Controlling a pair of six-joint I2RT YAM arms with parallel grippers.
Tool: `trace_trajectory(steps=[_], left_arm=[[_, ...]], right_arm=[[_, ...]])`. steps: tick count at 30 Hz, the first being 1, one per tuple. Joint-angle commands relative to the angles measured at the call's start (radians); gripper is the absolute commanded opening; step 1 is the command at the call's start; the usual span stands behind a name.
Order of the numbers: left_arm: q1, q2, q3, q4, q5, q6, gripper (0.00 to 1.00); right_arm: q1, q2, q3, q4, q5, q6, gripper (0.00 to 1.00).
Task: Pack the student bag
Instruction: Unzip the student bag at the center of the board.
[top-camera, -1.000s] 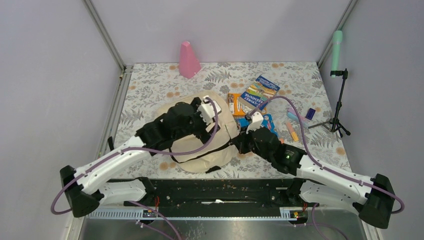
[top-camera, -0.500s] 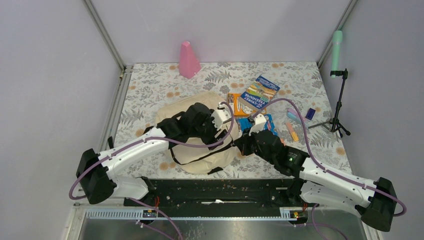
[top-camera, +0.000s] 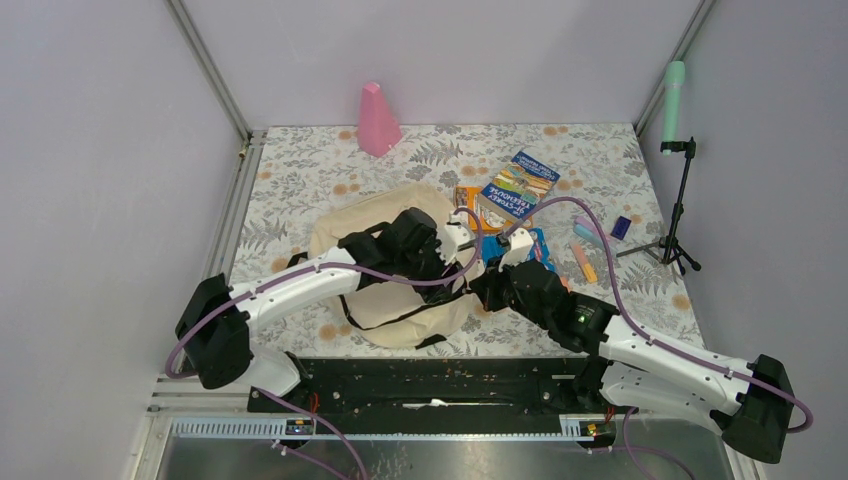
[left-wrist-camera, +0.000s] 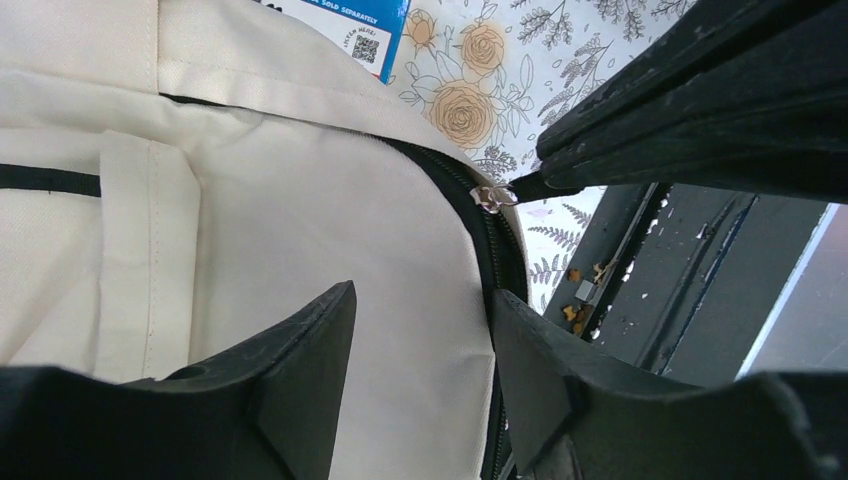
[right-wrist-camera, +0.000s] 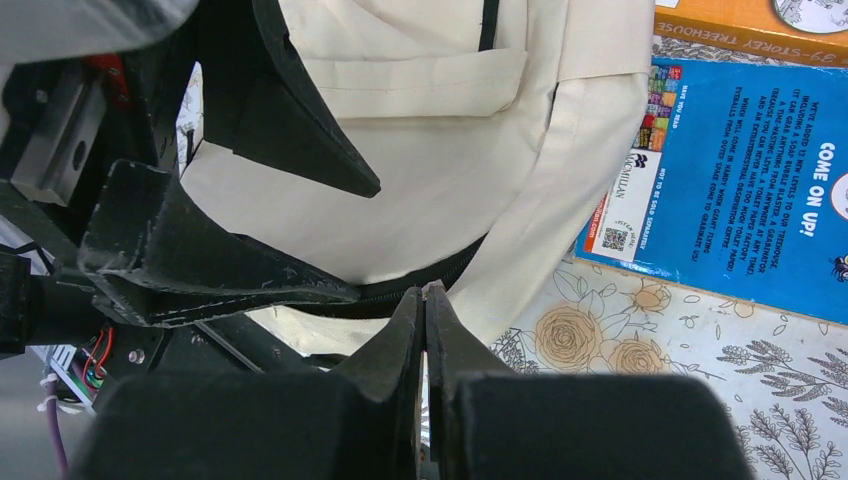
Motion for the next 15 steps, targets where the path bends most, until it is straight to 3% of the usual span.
trace_trajectory(steps=[1, 10, 15], left_arm=[[0.004, -0.006, 0.027, 0.025, 0.085, -0.036, 0.54], [0.003, 0.019, 0.026, 0.017, 0.094, -0.045, 0.6], [0.003, 0.031, 0.034, 0.003, 0.03, -0.048, 0.42]], right_arm=[[-0.006, -0.021, 0.003, 0.017, 0.033, 0.005, 0.0], [-0.005, -0.026, -0.001, 0.016, 0.042, 0.005, 0.0], [-0.005, -0.028, -0.004, 0.016, 0.047, 0.008, 0.0]])
